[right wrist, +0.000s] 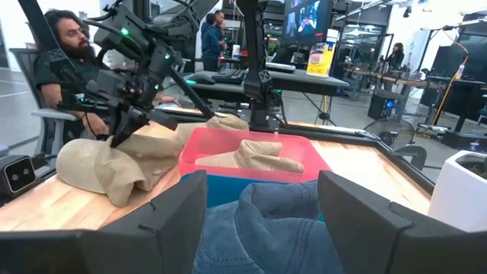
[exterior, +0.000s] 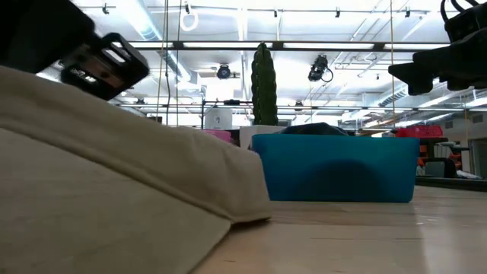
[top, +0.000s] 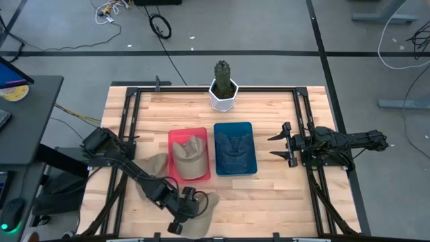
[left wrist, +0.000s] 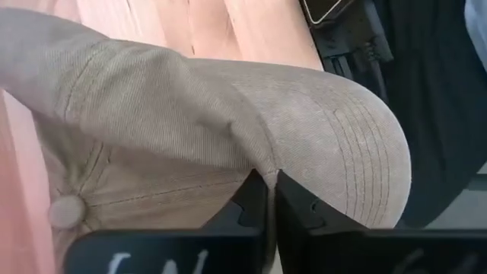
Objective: Pick & Place hat
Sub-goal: Put the bottom brown cap into the red bin
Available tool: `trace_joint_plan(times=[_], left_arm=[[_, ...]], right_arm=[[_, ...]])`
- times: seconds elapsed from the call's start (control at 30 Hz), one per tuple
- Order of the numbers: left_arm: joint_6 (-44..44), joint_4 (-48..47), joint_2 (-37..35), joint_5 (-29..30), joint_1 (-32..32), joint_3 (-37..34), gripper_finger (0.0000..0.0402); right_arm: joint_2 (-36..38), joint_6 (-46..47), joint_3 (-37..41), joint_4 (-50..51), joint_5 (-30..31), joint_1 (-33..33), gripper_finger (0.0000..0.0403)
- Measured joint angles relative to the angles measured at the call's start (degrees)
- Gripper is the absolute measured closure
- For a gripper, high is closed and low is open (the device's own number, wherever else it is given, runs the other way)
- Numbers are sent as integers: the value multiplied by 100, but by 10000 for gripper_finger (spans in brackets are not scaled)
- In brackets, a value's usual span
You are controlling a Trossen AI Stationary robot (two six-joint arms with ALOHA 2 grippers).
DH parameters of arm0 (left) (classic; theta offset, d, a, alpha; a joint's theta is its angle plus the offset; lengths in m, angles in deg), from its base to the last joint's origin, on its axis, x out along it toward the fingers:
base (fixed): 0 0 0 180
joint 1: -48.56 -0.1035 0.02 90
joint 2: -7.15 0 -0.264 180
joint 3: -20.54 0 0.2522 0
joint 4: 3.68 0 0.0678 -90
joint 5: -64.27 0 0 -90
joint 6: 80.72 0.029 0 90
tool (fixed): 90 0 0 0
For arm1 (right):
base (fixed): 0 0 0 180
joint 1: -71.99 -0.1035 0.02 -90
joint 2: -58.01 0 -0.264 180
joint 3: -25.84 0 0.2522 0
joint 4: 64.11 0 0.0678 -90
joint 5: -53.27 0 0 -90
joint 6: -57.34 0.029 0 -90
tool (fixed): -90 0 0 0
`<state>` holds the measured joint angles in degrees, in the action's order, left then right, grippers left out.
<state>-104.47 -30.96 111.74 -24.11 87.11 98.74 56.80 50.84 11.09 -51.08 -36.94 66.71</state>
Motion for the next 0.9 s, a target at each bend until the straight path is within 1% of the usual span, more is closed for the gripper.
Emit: trace_joint_plan(times=[0.17,0.37,0.53,0.6,0.67,0.77,0.9], left_arm=[[171,-68,-15,-25,1,123,395],[518,-594,-152,65,90,649,397],[581,-1922,-227,660,149,1145,397],[612,-2447,-283,1032,133,1334,397],[592,-2749,-334,1421,113,1459,398],[610,-3242,-454,1622,27,1657,398],[636,-3814,-722,1966,-55,1704,398]], right_arm=[[0,1,0,-2,1,-1,149],[0,0,0,-8,0,0,149],[-2,0,2,-15,-2,0,149],[0,0,2,-11,-2,0,149],[0,0,2,-9,-2,-2,149],[0,0,2,4,-2,0,149],[1,0,2,-9,-2,0,149]])
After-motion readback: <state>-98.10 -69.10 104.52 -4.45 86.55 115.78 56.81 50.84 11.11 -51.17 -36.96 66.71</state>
